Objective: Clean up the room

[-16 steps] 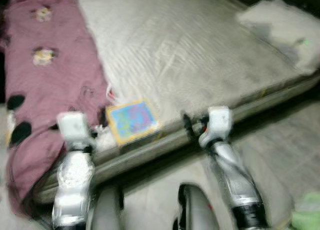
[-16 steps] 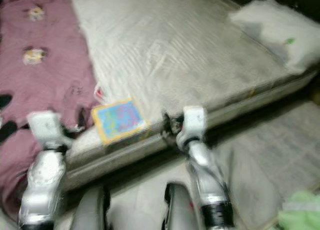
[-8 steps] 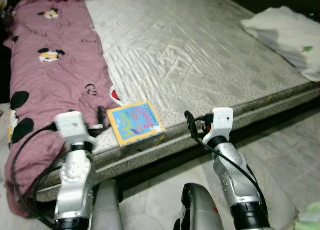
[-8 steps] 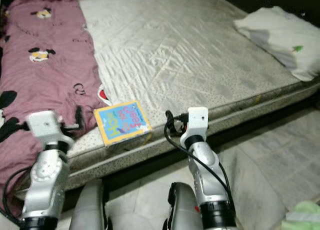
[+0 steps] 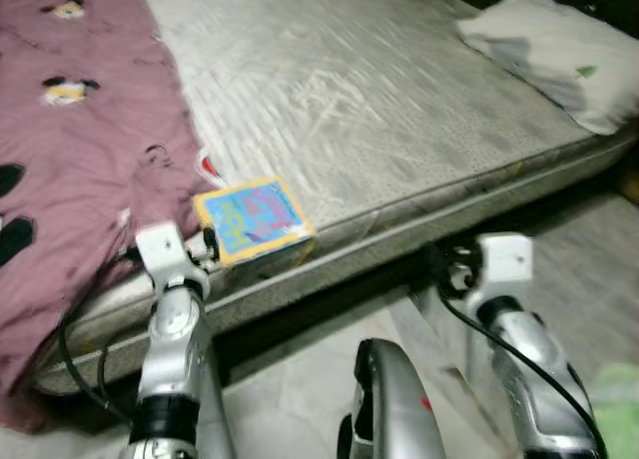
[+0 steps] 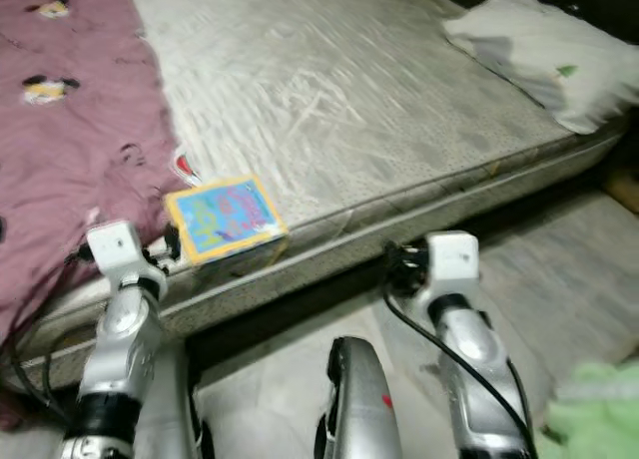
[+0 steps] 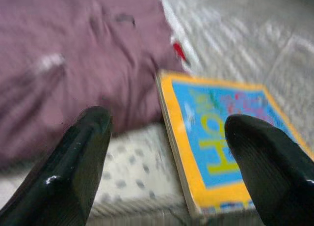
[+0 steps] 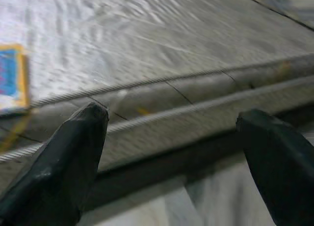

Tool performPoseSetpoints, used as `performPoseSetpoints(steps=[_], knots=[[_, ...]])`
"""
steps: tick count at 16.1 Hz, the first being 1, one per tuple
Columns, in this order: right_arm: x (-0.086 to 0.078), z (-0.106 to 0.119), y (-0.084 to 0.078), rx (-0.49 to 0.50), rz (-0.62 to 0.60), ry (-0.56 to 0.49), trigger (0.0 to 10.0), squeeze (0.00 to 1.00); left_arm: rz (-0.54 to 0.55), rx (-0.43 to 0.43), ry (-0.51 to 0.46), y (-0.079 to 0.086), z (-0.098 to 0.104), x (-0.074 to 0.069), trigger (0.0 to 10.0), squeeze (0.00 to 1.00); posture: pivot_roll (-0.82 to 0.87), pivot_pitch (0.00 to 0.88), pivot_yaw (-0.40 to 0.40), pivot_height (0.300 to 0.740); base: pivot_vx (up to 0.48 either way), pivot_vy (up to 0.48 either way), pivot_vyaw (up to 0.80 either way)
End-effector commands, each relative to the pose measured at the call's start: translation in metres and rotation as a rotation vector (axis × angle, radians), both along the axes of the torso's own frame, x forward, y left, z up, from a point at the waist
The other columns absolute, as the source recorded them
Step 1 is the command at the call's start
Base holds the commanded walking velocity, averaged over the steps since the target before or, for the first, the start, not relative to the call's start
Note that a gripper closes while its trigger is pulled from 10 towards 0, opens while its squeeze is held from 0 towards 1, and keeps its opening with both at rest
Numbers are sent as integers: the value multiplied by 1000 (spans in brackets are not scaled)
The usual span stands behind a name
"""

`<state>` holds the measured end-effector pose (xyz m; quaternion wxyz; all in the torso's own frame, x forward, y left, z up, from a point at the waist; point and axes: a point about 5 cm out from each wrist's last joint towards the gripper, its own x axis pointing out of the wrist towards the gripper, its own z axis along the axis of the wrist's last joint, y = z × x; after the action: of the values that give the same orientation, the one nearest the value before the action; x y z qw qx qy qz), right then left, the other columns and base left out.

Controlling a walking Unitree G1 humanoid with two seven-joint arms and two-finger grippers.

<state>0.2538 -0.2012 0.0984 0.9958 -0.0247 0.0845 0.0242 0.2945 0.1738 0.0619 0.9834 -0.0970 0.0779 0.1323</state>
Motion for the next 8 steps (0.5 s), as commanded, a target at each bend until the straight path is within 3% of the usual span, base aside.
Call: performPoseSetpoints(steps=[1, 4, 8], knots=[[-8, 7, -14, -47, -13, -4, 10000, 0, 18, -30, 7, 0, -3, 2, 10000, 0, -176, 138, -86, 548, 0, 0, 0], [-22, 14, -33, -107, -51, 12, 10000, 0, 22, -48, 12, 0, -5, 11, 10000, 0, -211, 172, -100, 548, 0, 0, 0], [-34, 20, -37, -135, -50, 33, 10000, 0, 49, -33, 10, 12, -6, 19, 10000, 0, -236, 207, -115, 548, 0, 0, 0]])
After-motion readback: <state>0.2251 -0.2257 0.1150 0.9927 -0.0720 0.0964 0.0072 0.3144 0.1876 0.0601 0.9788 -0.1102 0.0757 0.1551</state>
